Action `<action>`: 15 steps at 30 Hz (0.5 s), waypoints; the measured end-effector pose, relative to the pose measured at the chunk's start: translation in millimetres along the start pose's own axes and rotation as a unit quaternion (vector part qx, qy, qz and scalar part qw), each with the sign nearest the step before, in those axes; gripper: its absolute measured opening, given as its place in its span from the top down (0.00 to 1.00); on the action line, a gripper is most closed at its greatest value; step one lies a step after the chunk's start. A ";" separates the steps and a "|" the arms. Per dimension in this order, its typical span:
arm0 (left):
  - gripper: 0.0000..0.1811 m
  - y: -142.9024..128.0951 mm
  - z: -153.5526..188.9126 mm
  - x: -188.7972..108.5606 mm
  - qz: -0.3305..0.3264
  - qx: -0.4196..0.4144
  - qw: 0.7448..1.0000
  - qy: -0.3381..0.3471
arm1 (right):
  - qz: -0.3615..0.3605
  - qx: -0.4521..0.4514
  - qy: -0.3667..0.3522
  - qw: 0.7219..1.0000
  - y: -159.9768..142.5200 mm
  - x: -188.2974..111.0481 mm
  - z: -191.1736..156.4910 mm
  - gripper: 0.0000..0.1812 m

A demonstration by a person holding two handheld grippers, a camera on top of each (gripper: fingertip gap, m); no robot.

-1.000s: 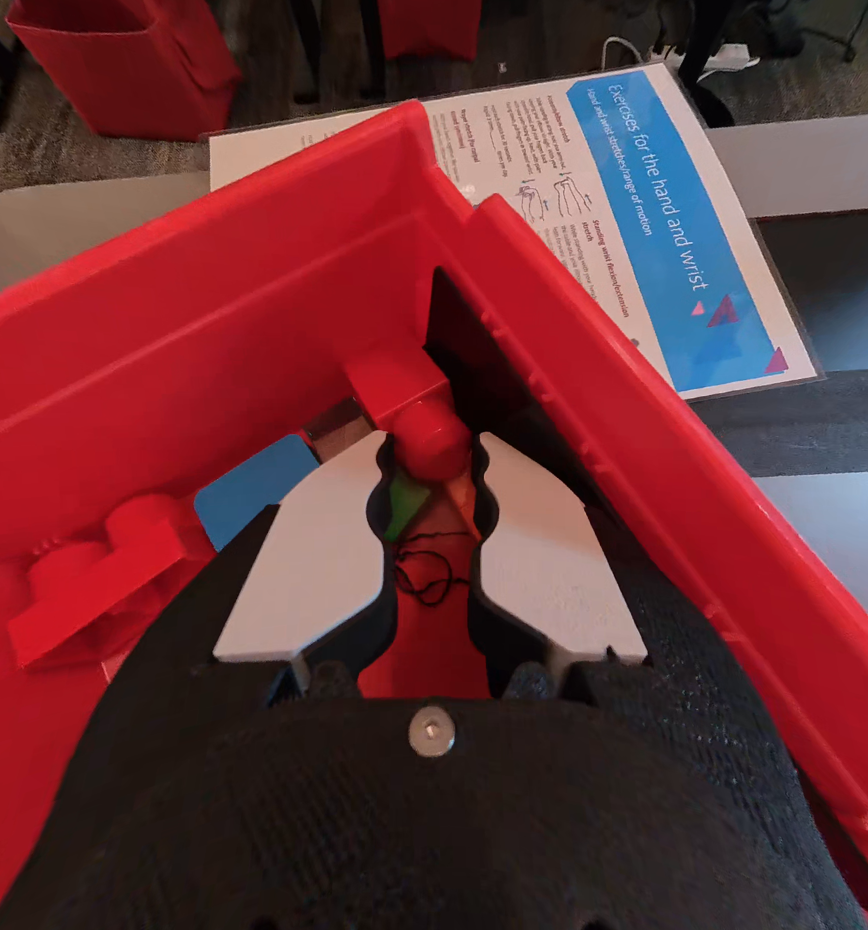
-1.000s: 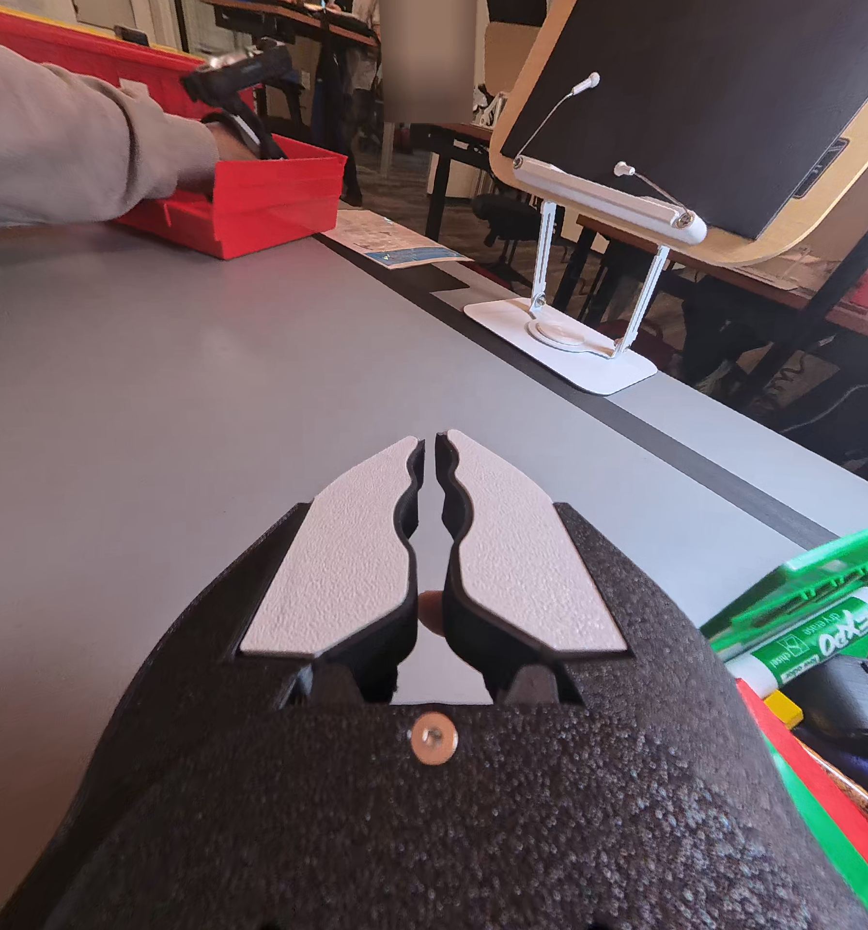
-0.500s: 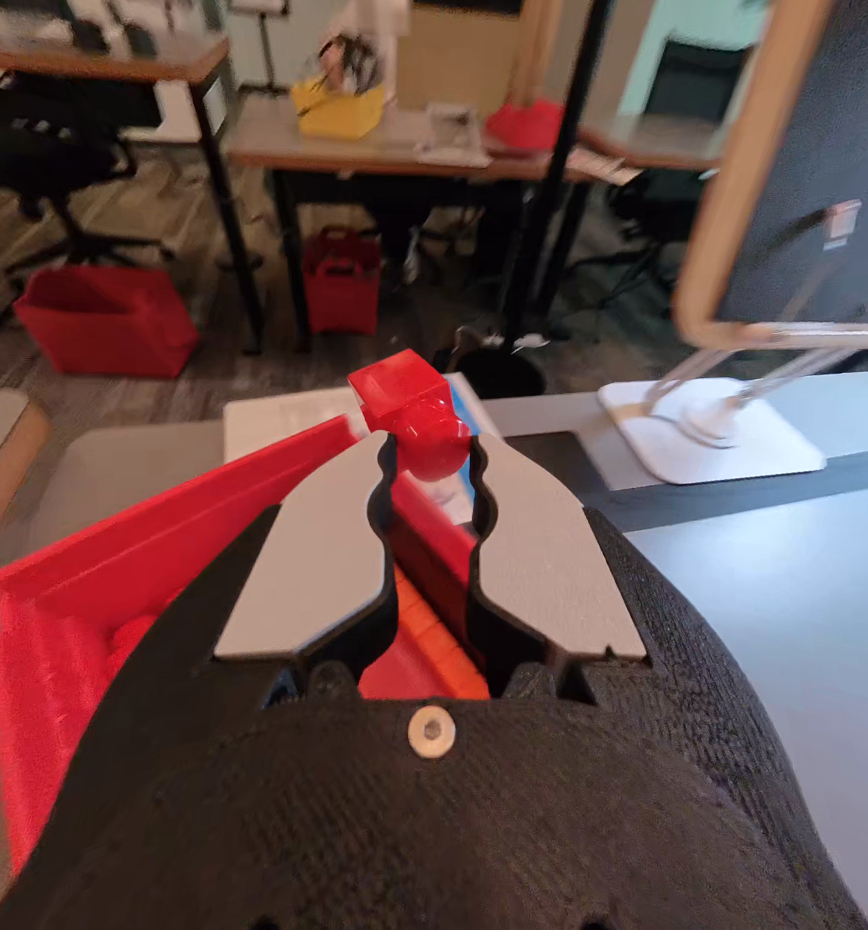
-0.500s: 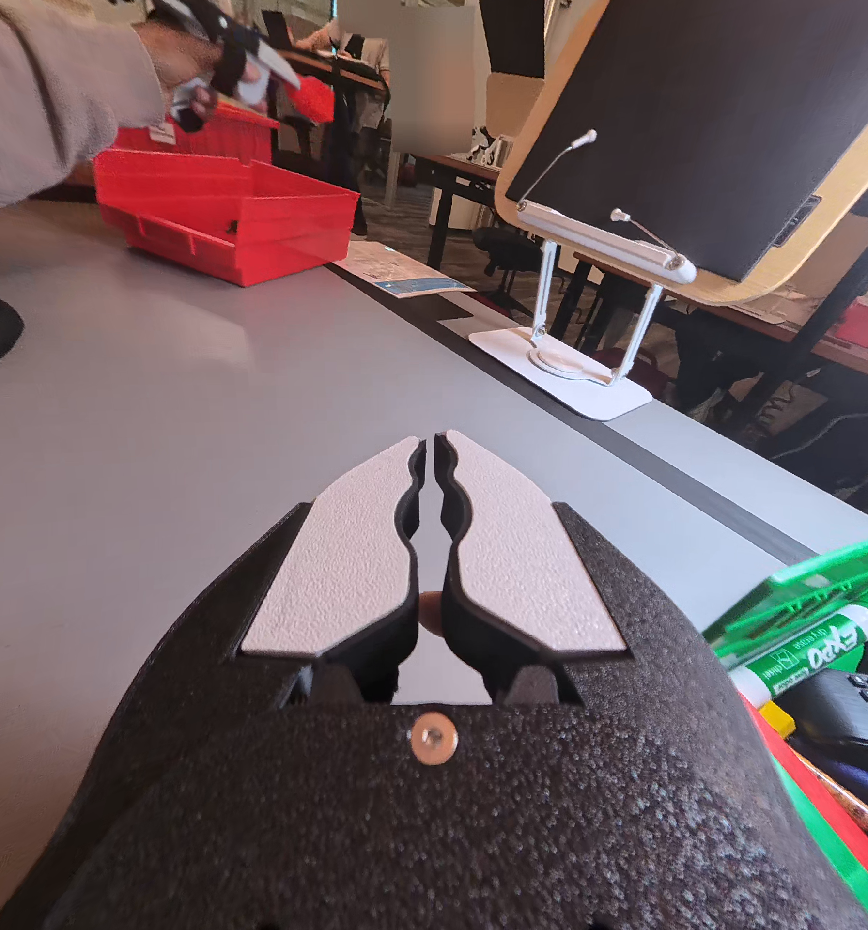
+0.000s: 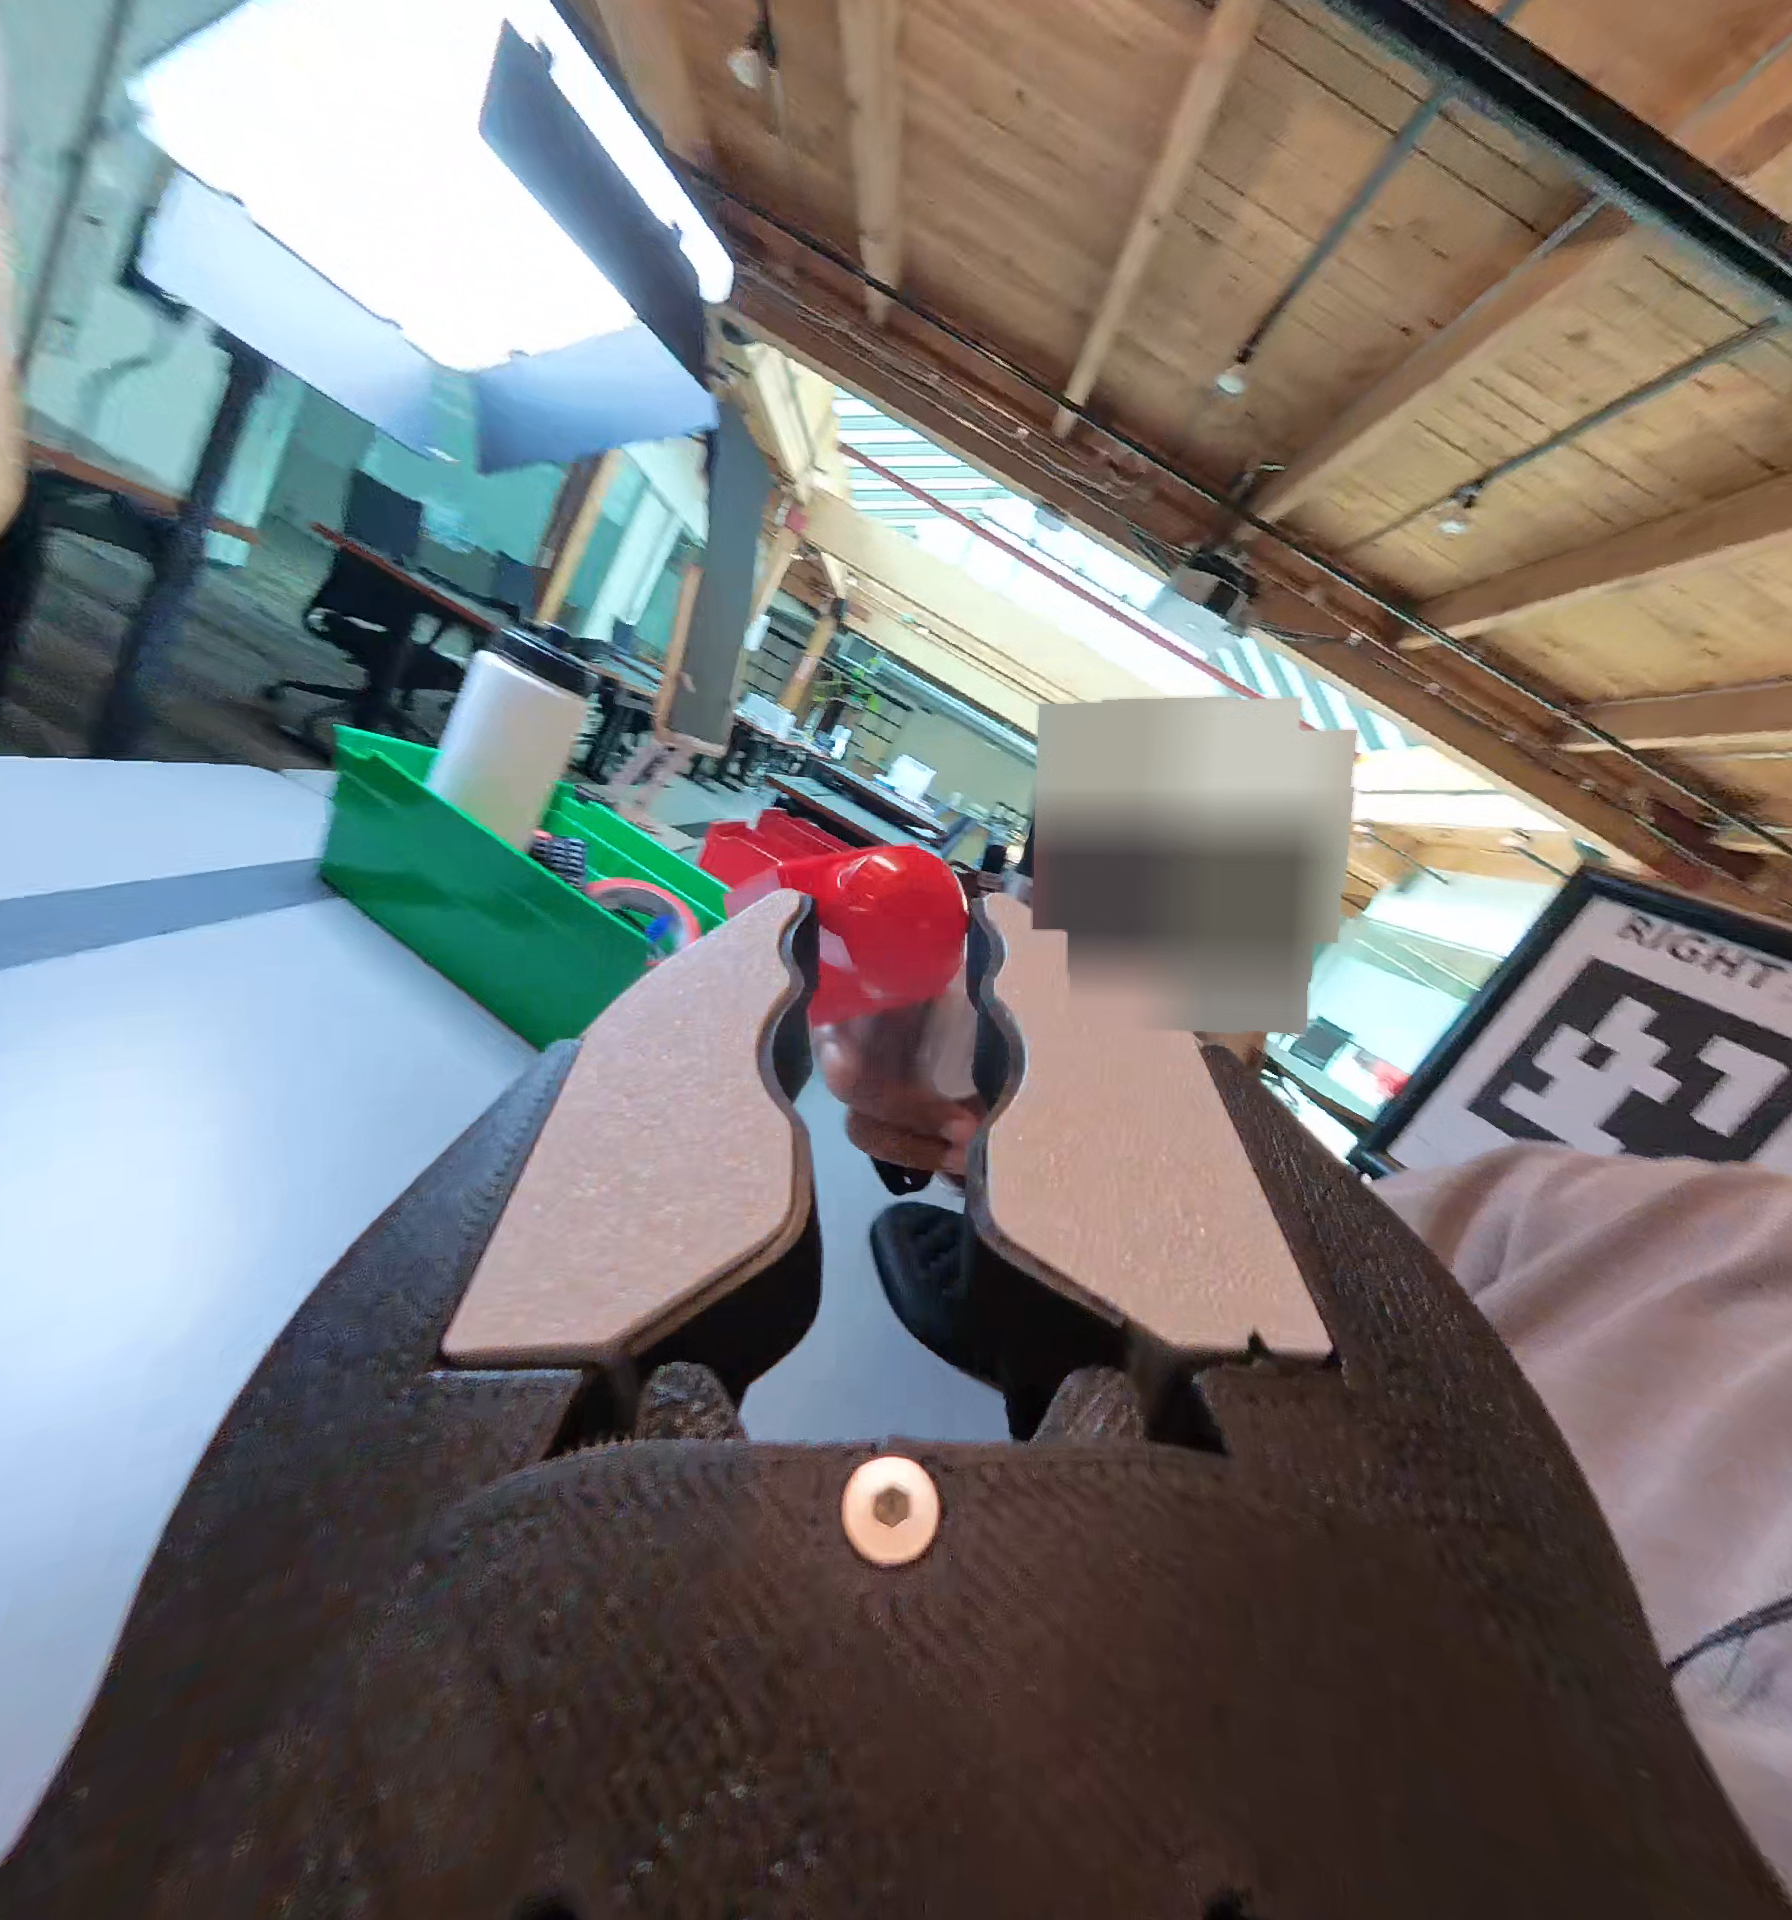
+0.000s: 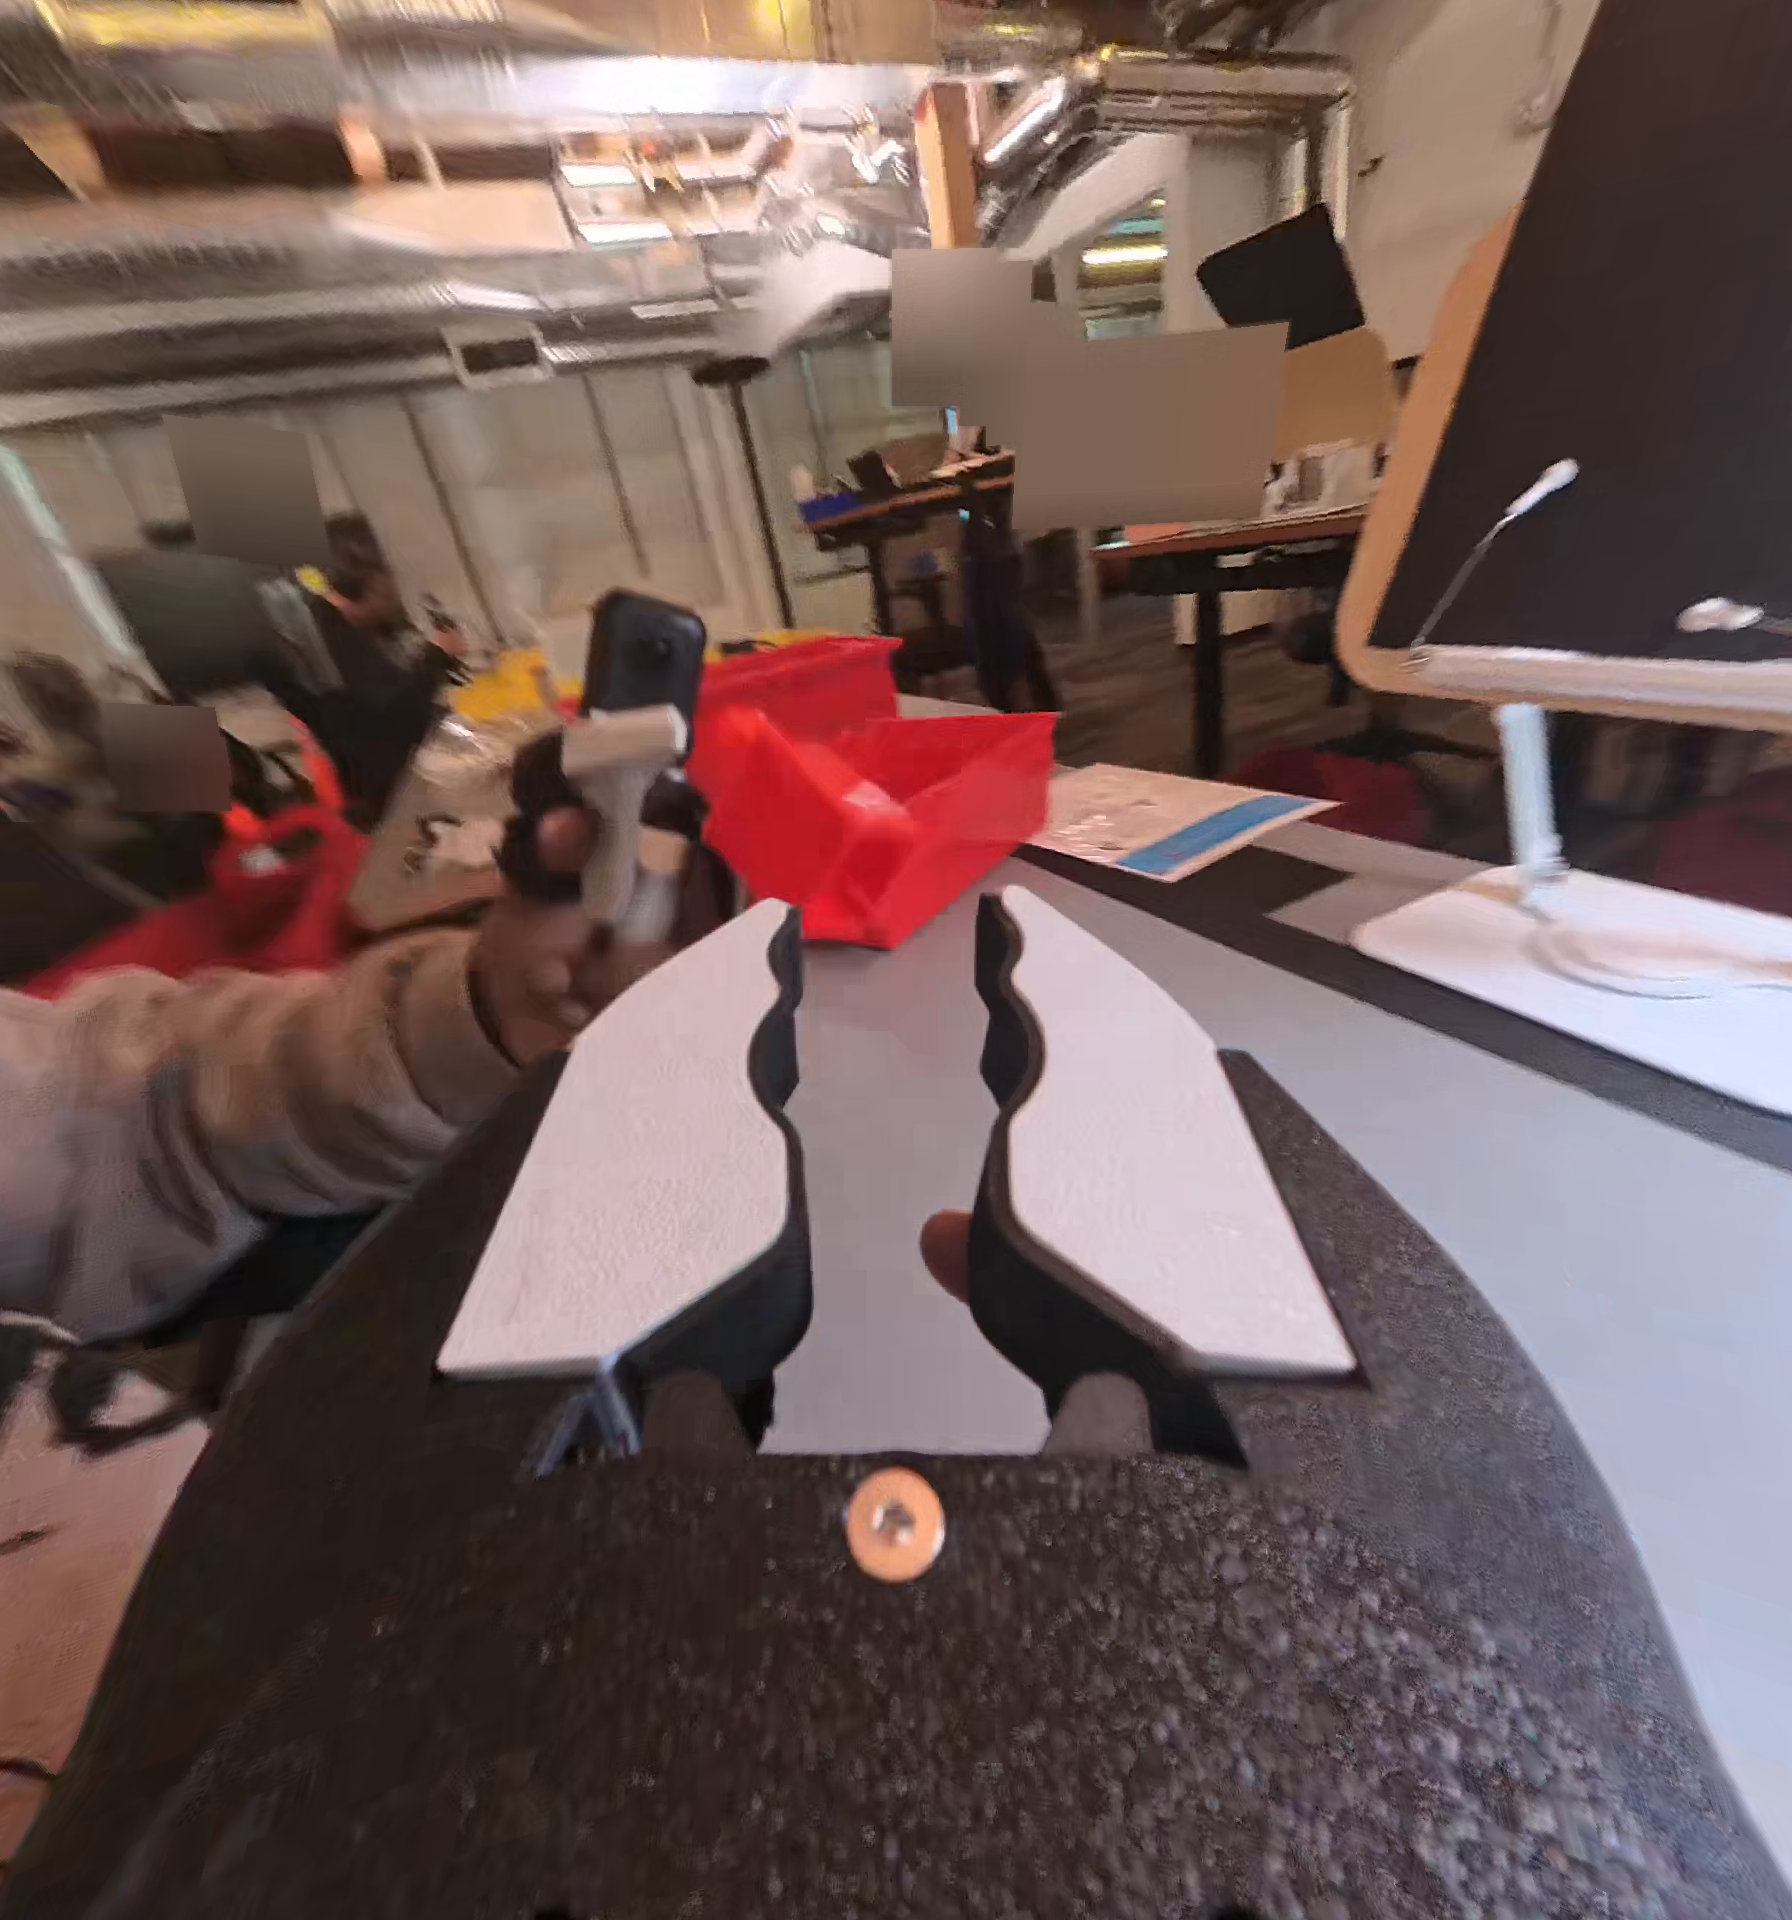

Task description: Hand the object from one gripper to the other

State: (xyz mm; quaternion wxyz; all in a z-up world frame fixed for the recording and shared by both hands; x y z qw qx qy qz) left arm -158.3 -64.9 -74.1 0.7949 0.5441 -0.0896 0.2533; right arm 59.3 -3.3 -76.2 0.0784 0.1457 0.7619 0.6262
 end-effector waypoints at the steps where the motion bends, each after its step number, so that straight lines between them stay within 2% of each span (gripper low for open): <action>1: 0.85 -11.7 3.0 4.5 -0.002 0.003 1.000 -0.019 | 0.000 0.038 0.021 0.999 -3.1 4.4 -1.9 0.78; 3: 0.86 -30.9 4.9 6.2 -0.009 0.004 0.999 -0.050 | -0.007 0.094 0.065 0.993 -18.1 12.1 -5.9 0.70; 5: 0.86 -43.3 1.5 1.0 -0.009 -0.007 0.998 -0.060 | -0.042 0.129 0.107 0.985 -38.4 18.6 -13.0 0.66; 7: 0.86 -48.6 -5.4 -4.8 0.000 -0.032 0.998 -0.060 | -0.088 0.124 0.110 0.982 -59.7 25.3 -18.3 0.65; 10: 0.86 -49.7 -13.0 -7.9 -0.008 -0.044 0.997 -0.065 | -0.119 0.082 0.109 0.983 -80.5 29.7 -23.6 0.65; 15: 0.86 -61.0 -11.5 -2.3 -0.060 -0.040 0.994 -0.082 | -0.125 0.096 0.145 0.977 -88.4 28.0 -30.8 0.69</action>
Point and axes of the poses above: each gripper's, where its closed fingertips meet, x out along the fingers, y out of its top, z = x × y across the jaws, the point moved 8 cm from there along -x, back along the fingers, and after that the axes turned 13 degrees about -y, right-handed, at the moved point
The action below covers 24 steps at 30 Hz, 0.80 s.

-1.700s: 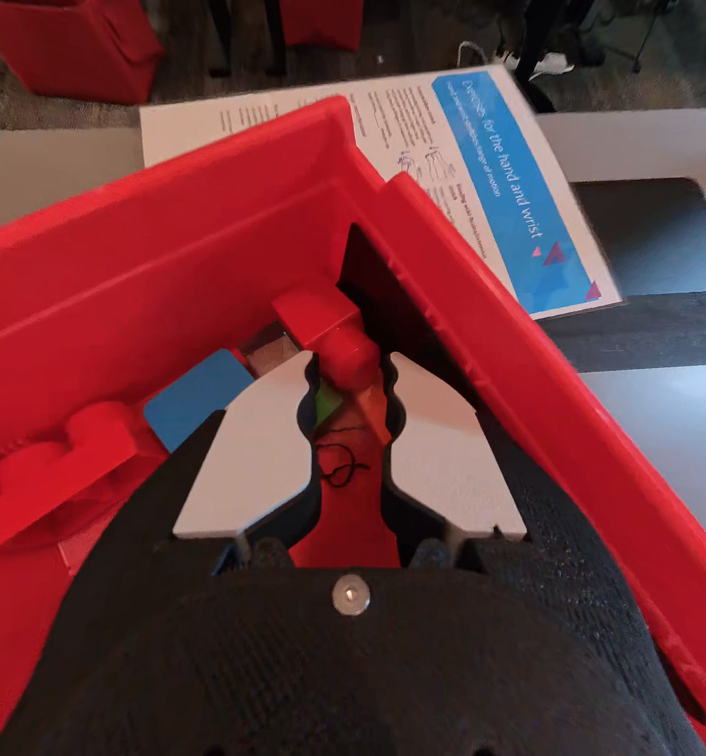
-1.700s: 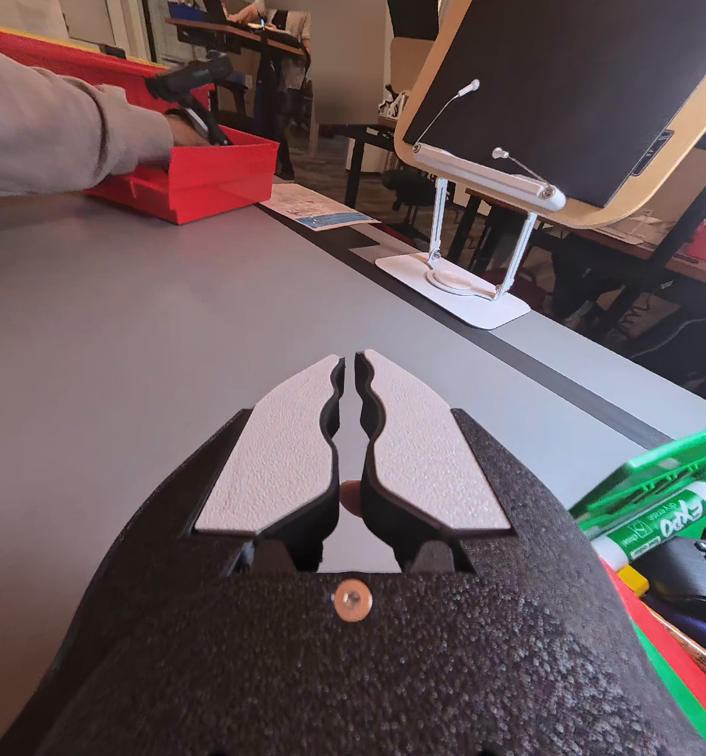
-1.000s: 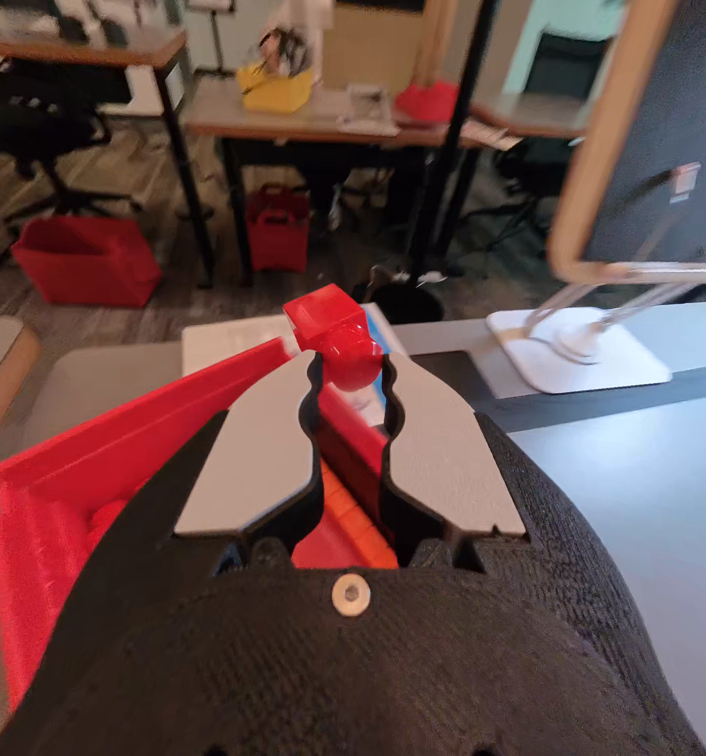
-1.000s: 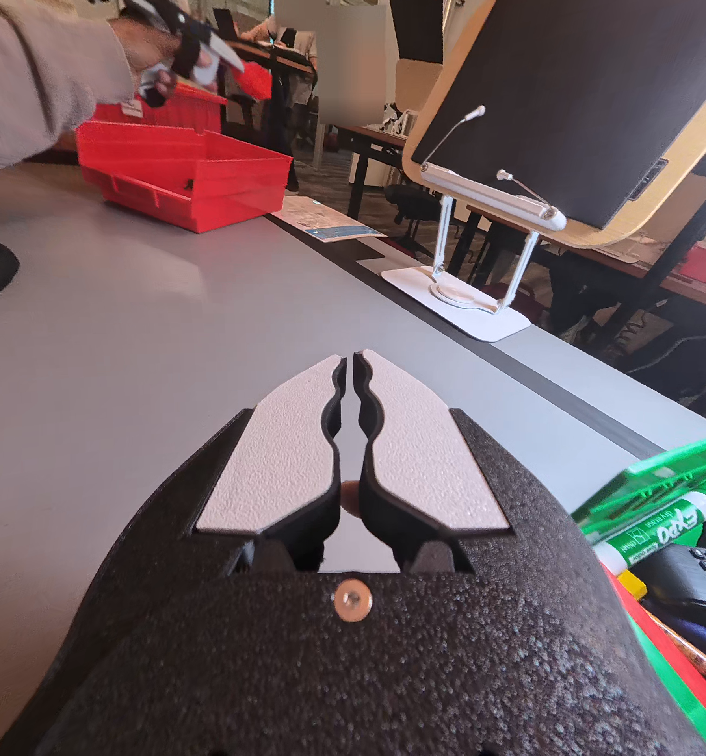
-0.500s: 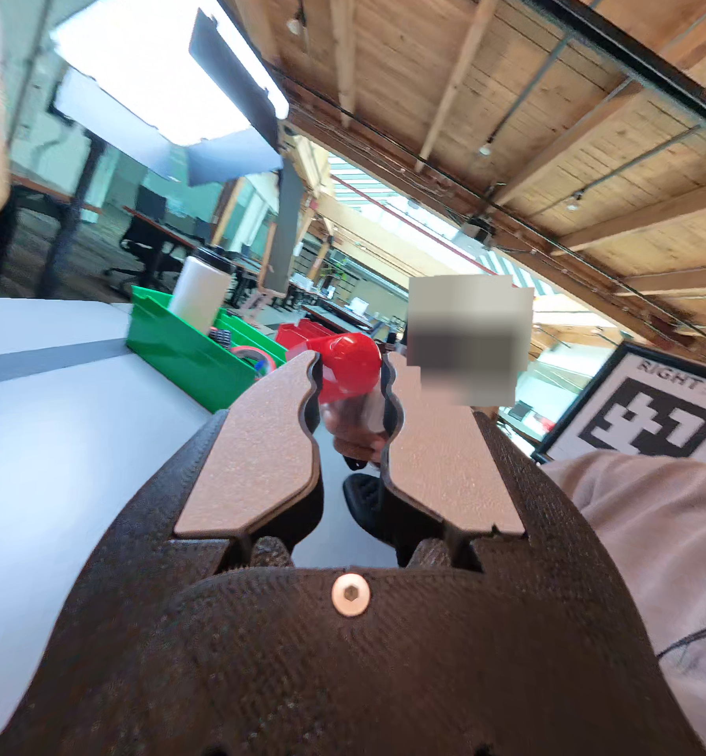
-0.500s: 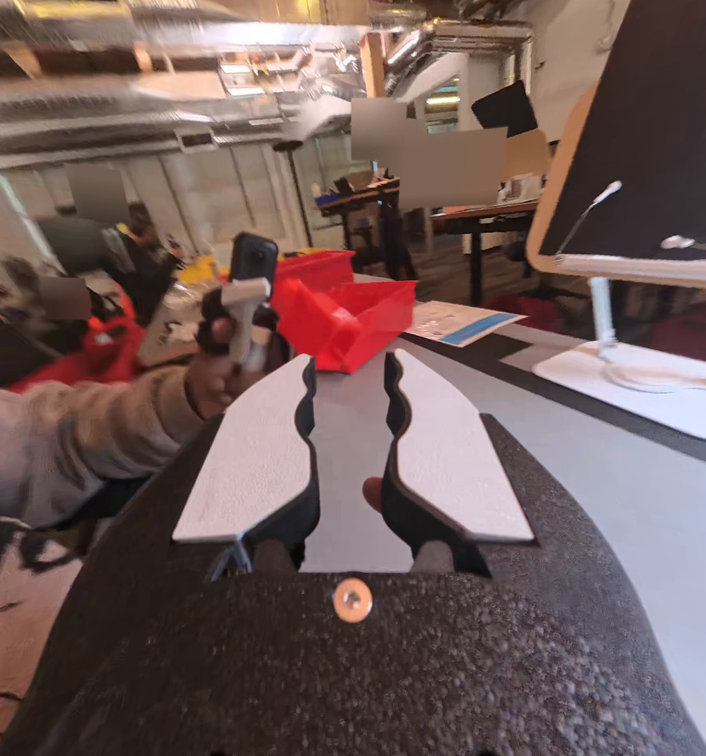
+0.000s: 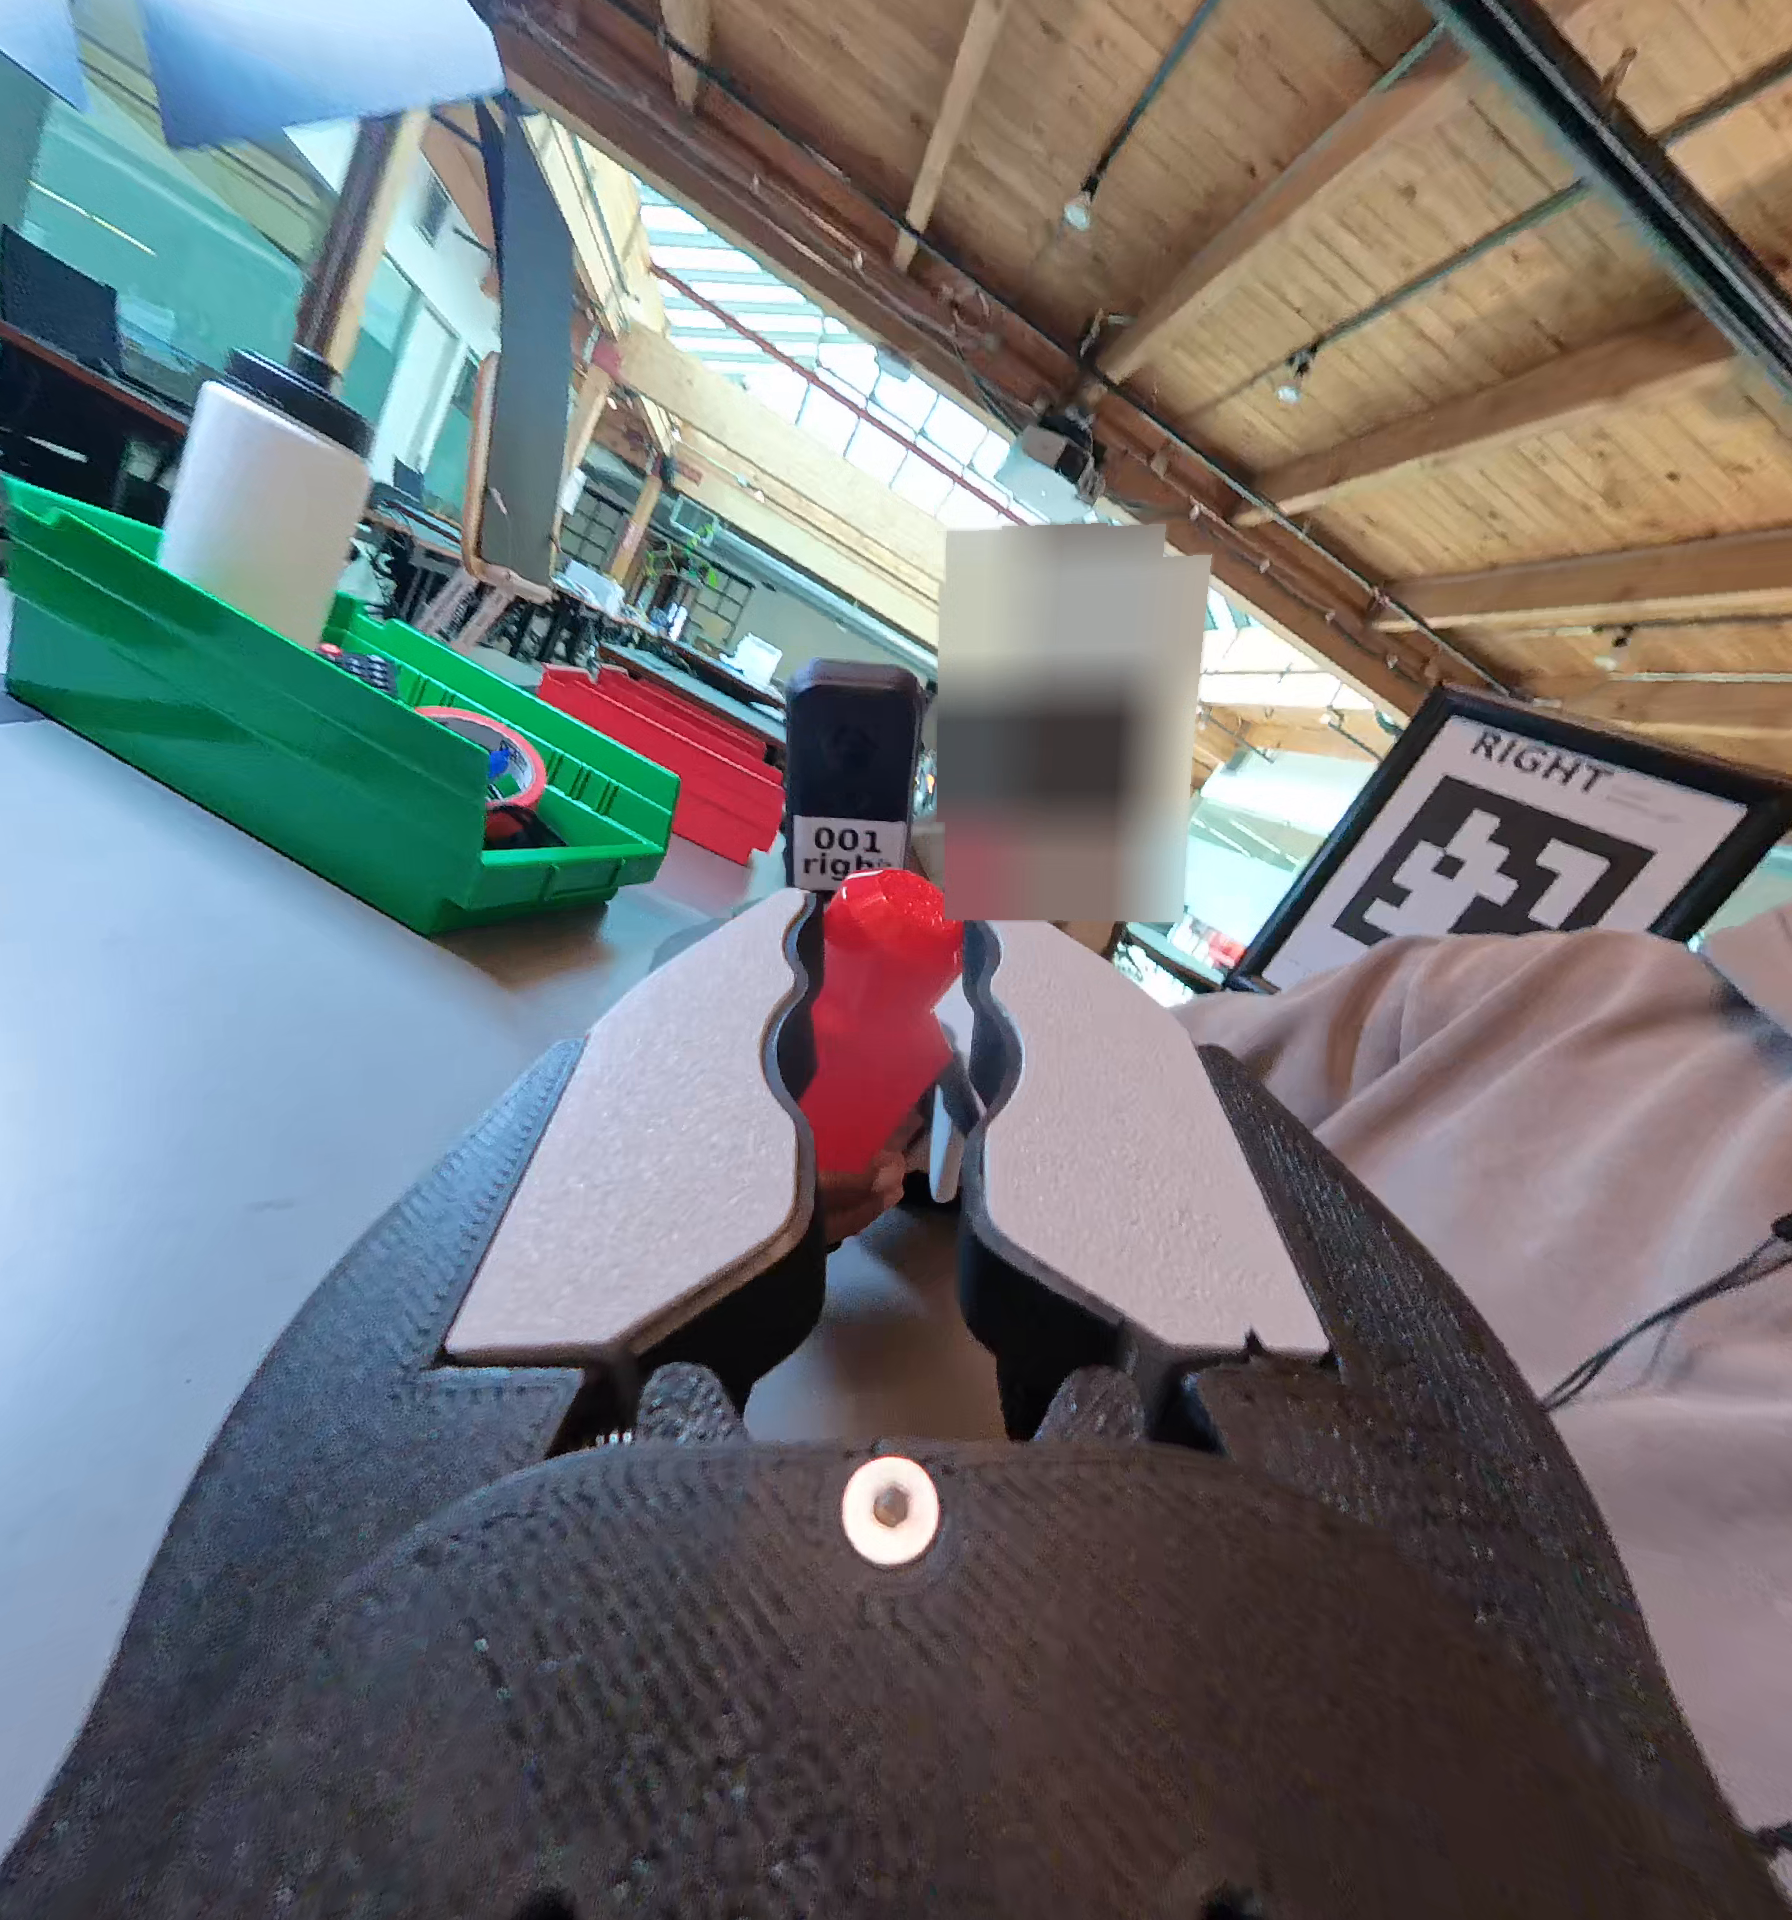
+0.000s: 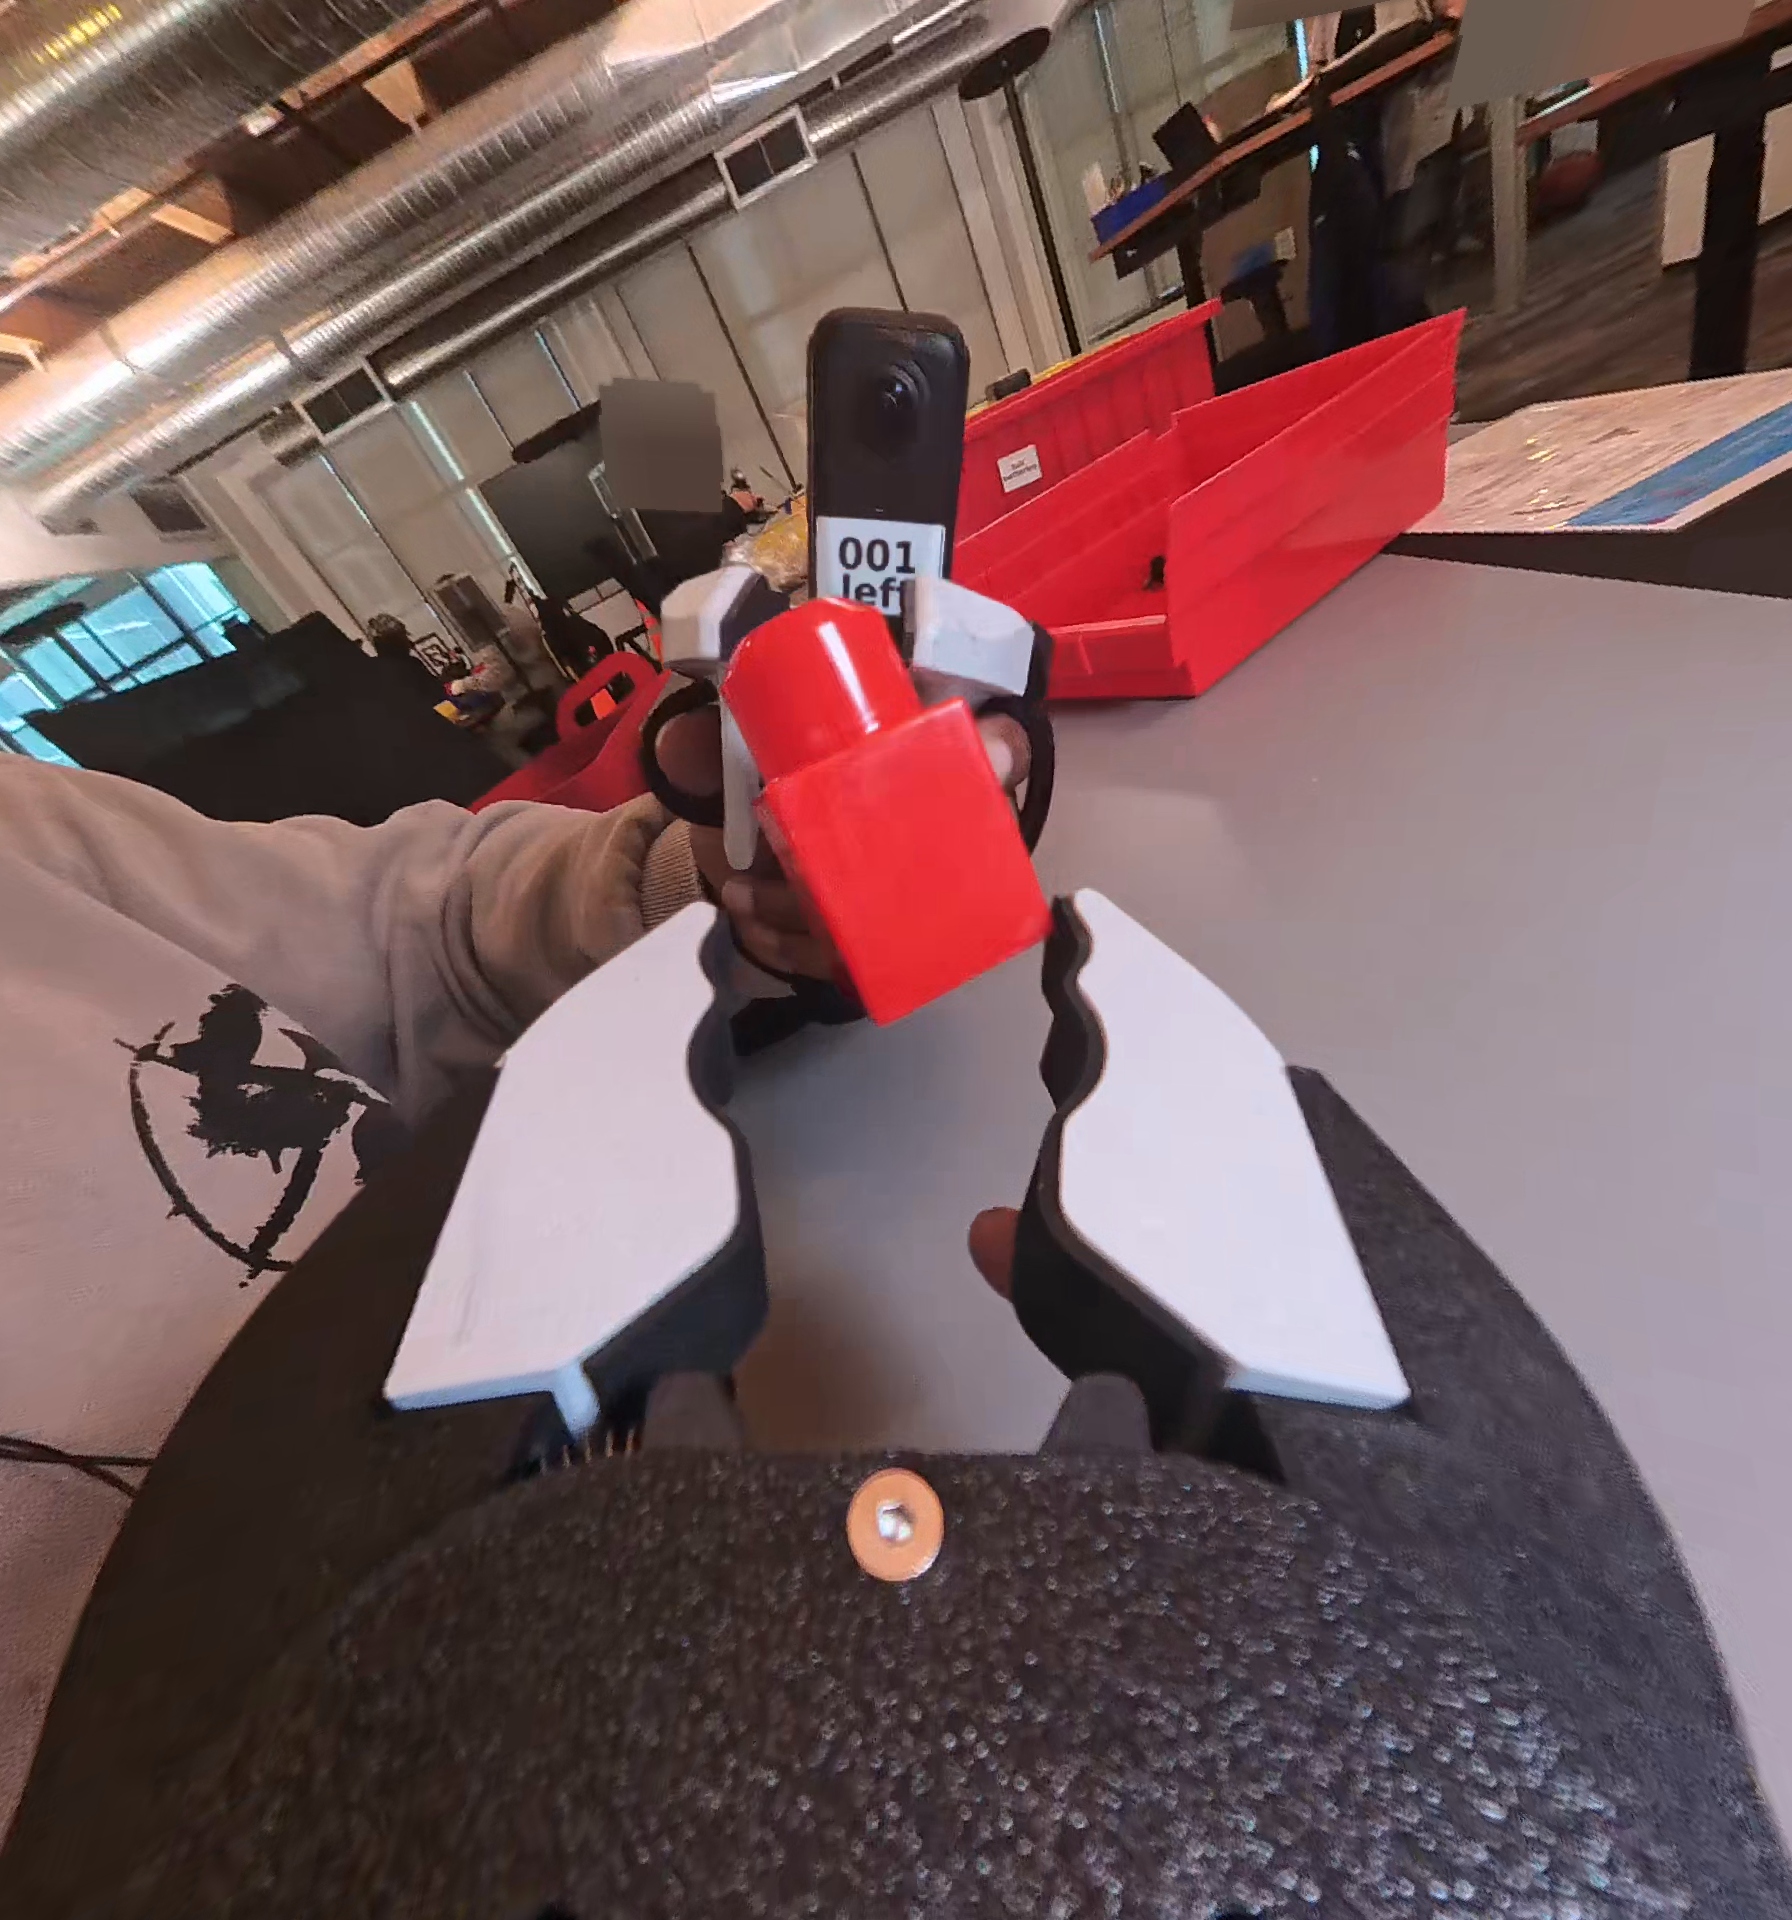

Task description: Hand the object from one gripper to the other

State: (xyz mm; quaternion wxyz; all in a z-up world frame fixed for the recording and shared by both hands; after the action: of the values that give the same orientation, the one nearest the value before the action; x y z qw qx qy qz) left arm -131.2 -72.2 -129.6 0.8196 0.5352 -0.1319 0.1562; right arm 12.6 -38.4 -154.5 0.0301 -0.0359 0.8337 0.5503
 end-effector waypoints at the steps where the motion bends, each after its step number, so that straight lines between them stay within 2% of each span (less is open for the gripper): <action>1: 0.86 -1.8 1.2 2.3 -0.009 0.003 1.000 -0.008 | -0.003 -0.004 -0.002 1.000 -1.3 -0.3 0.1 0.73; 2: 0.86 -2.7 2.4 3.9 -0.014 0.006 1.000 -0.014 | -0.007 -0.010 -0.004 1.000 -2.4 -1.1 0.5 0.77; 8: 0.86 -0.5 3.1 1.5 -0.014 0.001 0.999 -0.028 | 0.004 -0.065 -0.026 0.998 1.7 -7.2 -2.1 0.78; 10: 0.87 2.1 -0.5 -3.3 -0.010 0.005 1.000 -0.005 | 0.016 -0.113 -0.062 0.992 5.5 -11.4 1.4 0.78; 12: 0.90 2.8 -5.6 -9.5 -0.003 0.006 1.000 0.019 | 0.018 -0.193 -0.117 0.974 8.2 -15.9 4.5 0.79; 17: 0.88 -1.1 -17.1 -15.6 -0.003 -0.032 0.998 0.046 | 0.014 -0.367 -0.246 0.897 9.8 -19.8 3.3 0.79; 21: 0.82 -5.6 -19.4 -12.4 -0.010 -0.036 0.997 0.063 | 0.022 -0.478 -0.346 0.807 11.4 -21.6 3.7 0.79; 24: 0.77 -12.1 -20.6 -6.3 -0.014 -0.051 0.996 0.070 | 0.024 -0.594 -0.372 0.713 5.1 -18.8 0.4 0.79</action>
State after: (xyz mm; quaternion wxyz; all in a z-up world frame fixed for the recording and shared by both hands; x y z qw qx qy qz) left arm -131.2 -58.5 -150.2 0.8553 0.4819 -0.0749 0.1747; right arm 30.8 -35.5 -148.3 0.2973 0.1814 0.2574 0.9014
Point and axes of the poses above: each gripper's, where its closed fingertips meet, x out along the fingers, y out of its top, z = x × y across the jaws, the point moved 8 cm from there along -x, back along the fingers, and after that the axes turned 13 degrees about -y, right-handed, at the moved point
